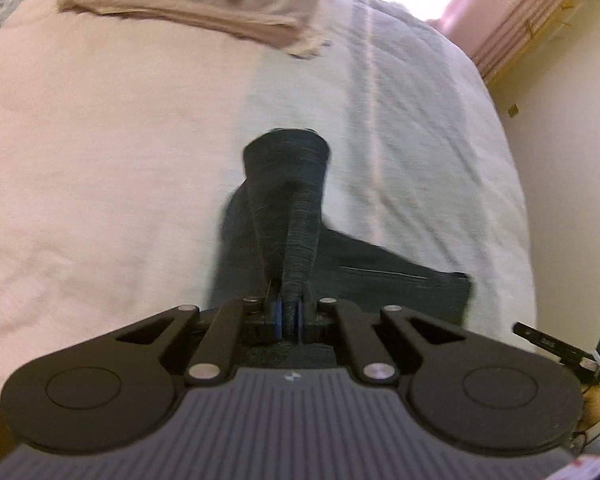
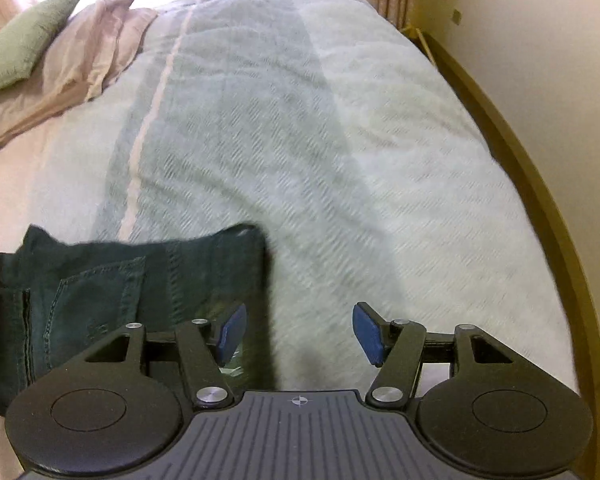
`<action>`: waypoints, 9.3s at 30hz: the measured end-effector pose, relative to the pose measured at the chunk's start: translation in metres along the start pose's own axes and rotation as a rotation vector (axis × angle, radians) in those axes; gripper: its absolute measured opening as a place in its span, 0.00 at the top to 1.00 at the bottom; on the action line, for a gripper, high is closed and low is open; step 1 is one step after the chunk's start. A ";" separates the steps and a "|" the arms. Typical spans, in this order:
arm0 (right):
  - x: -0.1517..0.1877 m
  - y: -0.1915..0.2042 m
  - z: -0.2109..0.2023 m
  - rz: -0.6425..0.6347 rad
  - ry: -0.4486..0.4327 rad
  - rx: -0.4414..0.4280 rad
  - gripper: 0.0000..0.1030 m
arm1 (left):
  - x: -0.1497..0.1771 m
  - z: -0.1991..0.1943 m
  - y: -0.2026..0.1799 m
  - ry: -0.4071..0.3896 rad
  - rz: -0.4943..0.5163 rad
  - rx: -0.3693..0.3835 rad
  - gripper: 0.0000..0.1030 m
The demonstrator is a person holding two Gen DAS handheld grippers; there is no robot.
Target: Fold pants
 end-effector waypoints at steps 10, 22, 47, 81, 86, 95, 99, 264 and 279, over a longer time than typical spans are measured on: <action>-0.027 -0.100 -0.015 0.033 -0.039 -0.032 0.45 | 0.038 0.094 -0.218 0.142 -0.009 0.262 0.82; -0.007 -0.081 0.019 0.198 0.051 -0.440 0.45 | 0.077 0.091 -0.054 0.085 -0.030 -0.202 0.76; 0.011 0.024 0.045 0.234 0.038 -0.716 1.00 | 0.093 0.141 0.028 -0.011 -0.139 -0.031 0.74; 0.051 0.034 0.012 -0.279 -0.174 -0.370 0.84 | 0.086 0.158 -0.021 -0.057 0.256 -0.231 0.82; 0.107 0.051 0.035 -0.368 -0.052 -0.298 0.84 | 0.158 0.167 -0.013 0.099 0.158 -0.243 0.77; 0.098 0.054 -0.003 -0.241 -0.012 -0.278 0.36 | 0.152 0.133 -0.035 0.151 0.169 -0.319 0.55; 0.117 0.058 -0.018 -0.190 0.020 -0.252 0.36 | 0.155 0.116 -0.042 0.167 0.213 -0.317 0.52; -0.158 -0.003 0.133 0.087 -0.312 -0.030 0.63 | -0.173 0.286 -0.215 -0.150 0.582 -0.001 0.37; -0.072 0.043 -0.088 0.195 -0.322 -0.050 0.41 | -0.080 0.061 -0.200 -0.235 0.637 0.035 0.08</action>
Point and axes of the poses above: each gripper's, at about its wrist camera, not at the fingertips, and z roughly the way its jaws point, y to its left, x to its underside, the point moved 10 cm from there along z, roughly the way its jaws point, and after that the axes turned 5 degrees about x, right-handed, at the moved point
